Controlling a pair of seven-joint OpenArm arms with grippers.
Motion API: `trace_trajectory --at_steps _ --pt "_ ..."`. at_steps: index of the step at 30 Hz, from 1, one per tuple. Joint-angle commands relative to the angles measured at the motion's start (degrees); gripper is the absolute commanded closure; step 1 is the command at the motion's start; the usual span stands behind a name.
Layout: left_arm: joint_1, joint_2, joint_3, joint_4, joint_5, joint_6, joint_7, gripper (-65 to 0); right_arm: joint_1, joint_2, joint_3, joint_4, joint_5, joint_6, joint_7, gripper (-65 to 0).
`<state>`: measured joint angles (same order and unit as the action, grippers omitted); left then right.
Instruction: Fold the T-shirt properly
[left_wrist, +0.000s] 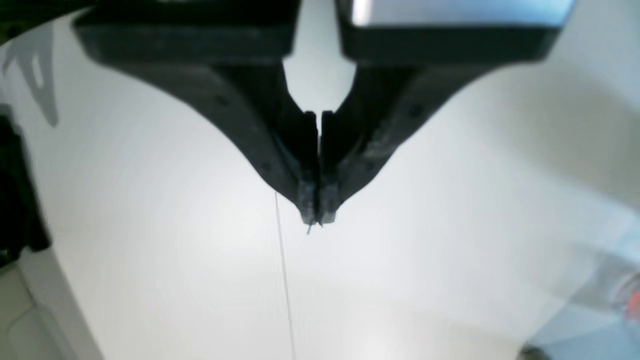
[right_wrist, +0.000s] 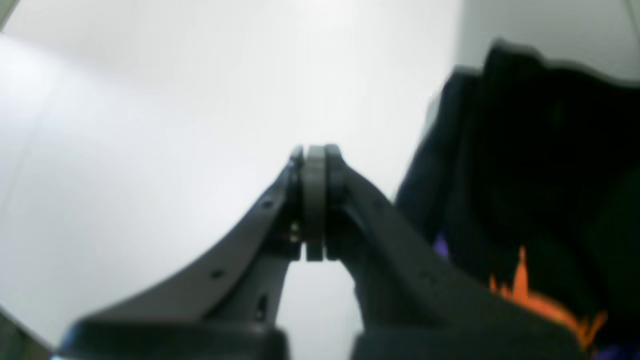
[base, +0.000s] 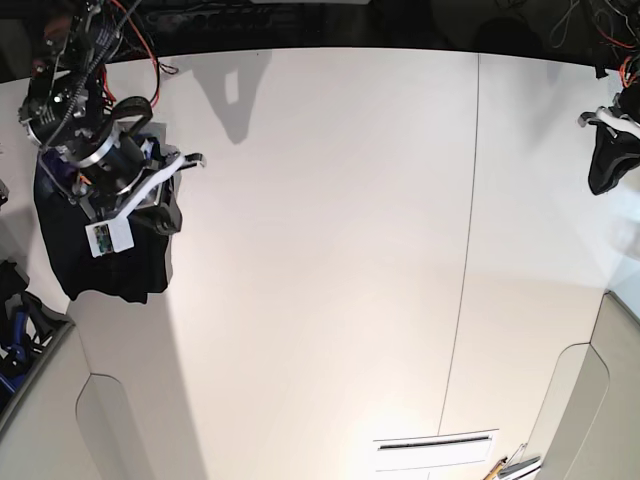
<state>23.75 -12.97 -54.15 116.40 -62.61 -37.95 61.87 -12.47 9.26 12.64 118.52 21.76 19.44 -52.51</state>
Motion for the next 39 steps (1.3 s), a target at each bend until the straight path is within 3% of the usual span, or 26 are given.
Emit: trace_trajectory --at_steps 1,5,9,12,16,21,25,28,33,39 --pt "1.5 -1.2 -1.6 1.1 -2.6 -0.3 -0.2 0.0 -2.3 1.5 0.2 2.1 0.8 0.3 0.7 0.0" --pt "8.7 -1.5 -6.7 1.1 -7.3 -0.9 2.5 0.0 -12.5 6.3 0.2 6.2 3.2 0.3 -3.0 0.0" --pt "18.5 -1.6 -9.2 1.1 -7.5 -0.9 2.9 0.0 -23.0 10.2 0.2 9.2 5.8 0.3 -6.6 0.0" --pt "25.0 -1.6 -9.2 1.0 -8.5 -0.9 3.4 0.0 -30.3 12.3 0.2 9.7 5.9 0.3 -6.7 0.0" --pt "32.6 -1.7 -9.0 1.0 -14.2 -0.9 8.3 0.0 -39.6 13.7 0.2 9.4 5.9 0.3 -6.6 0.0" --pt "41.2 -1.8 -3.7 0.3 -16.2 -0.9 10.1 0.0 -47.5 16.4 0.1 3.8 9.2 0.6 -5.1 0.0" --pt "44.9 -4.7 7.2 -5.2 -14.6 -1.5 8.1 0.0 -47.8 18.4 -1.7 -7.3 9.3 3.8 0.8 0.0" --pt "44.9 -8.1 17.5 -14.3 -10.1 -2.0 0.7 0.0 -45.9 18.6 -5.0 -18.1 9.1 5.5 5.4 0.0" --pt "38.5 -12.3 34.5 -32.2 0.6 -2.0 -21.0 0.0 -37.0 18.6 -13.0 -40.4 8.8 5.5 18.4 0.0" --pt "22.7 -11.3 50.6 -51.5 24.3 -2.0 -46.7 0.0 -19.2 16.0 -26.1 -69.3 4.5 4.9 33.7 0.0"
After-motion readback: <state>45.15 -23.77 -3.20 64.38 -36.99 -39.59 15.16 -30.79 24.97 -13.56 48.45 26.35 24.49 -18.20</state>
